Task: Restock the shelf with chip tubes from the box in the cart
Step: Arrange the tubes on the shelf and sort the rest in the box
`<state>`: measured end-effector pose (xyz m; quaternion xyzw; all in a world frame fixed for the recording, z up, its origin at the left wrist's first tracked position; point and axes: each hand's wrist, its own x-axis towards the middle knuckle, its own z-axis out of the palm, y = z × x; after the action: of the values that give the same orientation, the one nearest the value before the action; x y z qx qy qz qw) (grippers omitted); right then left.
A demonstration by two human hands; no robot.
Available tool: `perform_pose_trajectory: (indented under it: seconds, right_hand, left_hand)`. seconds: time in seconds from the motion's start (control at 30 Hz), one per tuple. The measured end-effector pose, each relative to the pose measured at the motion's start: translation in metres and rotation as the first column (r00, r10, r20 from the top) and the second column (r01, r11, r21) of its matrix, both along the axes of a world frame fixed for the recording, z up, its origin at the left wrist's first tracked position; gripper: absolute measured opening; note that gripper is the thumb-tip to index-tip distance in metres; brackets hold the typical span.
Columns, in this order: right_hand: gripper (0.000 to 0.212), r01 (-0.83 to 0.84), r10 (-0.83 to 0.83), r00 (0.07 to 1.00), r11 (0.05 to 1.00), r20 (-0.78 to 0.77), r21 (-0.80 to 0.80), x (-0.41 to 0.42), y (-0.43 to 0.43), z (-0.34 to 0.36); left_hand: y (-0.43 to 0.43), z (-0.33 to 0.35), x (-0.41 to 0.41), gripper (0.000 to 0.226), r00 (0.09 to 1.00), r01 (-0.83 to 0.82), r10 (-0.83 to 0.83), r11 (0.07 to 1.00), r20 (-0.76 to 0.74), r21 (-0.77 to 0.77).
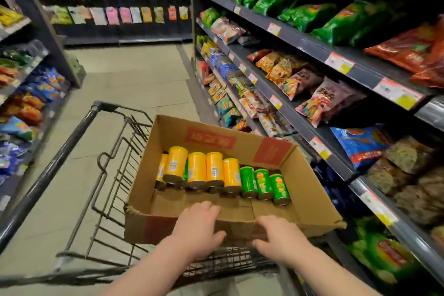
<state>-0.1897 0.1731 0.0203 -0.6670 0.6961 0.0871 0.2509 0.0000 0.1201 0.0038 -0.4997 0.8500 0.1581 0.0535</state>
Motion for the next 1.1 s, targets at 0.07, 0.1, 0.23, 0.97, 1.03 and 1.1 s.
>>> perform_pose_trajectory:
  seconds: [0.07,0.1,0.23,0.97,1.03,1.1]
  right_hand:
    - [0.042,0.027,-0.027,1.0,0.999,0.003,0.018,0.0,-0.006,-0.003]
    - [0.044,0.044,-0.044,0.999,0.999,0.01,0.025,-0.003,-0.01,-0.004]
    - [0.051,0.085,-0.086,0.996,0.996,0.024,0.038,-0.016,-0.033,-0.008]
    - [0.055,0.158,-0.235,0.943,0.939,0.234,0.306,-0.051,-0.247,-0.123]
    - [0.064,0.23,-0.325,0.911,0.912,0.255,0.34,-0.048,-0.257,-0.136]
    - [0.077,0.304,-0.42,0.861,0.876,0.286,0.373,-0.045,-0.264,-0.149]
  left_hand:
    - [-0.01,-0.006,0.0,0.056,1.0,0.006,-0.006,1.0,-0.015,0.017]
    - [-0.014,-0.008,-0.002,0.055,1.0,0.009,-0.008,1.0,-0.024,0.03]
    - [-0.032,-0.015,-0.011,0.056,0.999,0.032,-0.03,0.997,-0.028,0.073]
    - [-0.183,-0.066,-0.041,0.063,0.954,-0.299,0.291,0.888,0.075,0.349]
    - [-0.192,-0.072,-0.043,0.065,0.937,-0.338,0.344,0.861,0.054,0.379]
    - [-0.2,-0.077,-0.047,0.067,0.92,-0.369,0.391,0.839,0.029,0.399]
